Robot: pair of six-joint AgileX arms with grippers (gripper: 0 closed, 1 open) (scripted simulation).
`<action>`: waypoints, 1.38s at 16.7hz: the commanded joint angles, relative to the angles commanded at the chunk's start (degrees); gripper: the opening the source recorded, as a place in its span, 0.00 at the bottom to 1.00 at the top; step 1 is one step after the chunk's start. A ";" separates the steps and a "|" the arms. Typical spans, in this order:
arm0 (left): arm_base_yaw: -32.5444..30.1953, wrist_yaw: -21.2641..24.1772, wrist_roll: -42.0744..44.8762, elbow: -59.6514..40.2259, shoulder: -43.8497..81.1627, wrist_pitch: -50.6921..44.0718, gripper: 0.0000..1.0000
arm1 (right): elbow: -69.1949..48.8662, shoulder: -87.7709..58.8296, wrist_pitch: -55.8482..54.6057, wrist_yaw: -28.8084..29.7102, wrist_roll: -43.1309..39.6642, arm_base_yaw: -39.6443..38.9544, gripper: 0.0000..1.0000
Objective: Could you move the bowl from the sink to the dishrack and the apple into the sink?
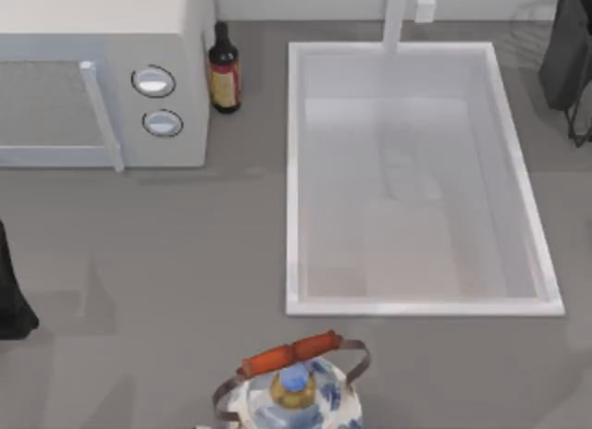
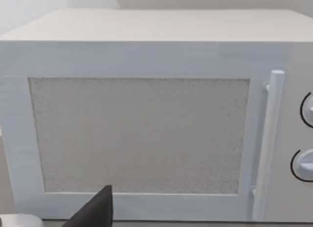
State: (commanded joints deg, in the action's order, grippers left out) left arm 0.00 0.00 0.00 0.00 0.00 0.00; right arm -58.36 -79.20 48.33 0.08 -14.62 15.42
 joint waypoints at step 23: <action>0.00 0.00 0.00 0.00 0.00 0.00 1.00 | -8.21 -29.50 -1.74 -0.01 -4.33 4.35 1.00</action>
State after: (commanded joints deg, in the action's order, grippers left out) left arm 0.00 0.00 0.00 0.00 0.00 0.00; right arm -66.56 -108.70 46.59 0.07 -18.95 19.77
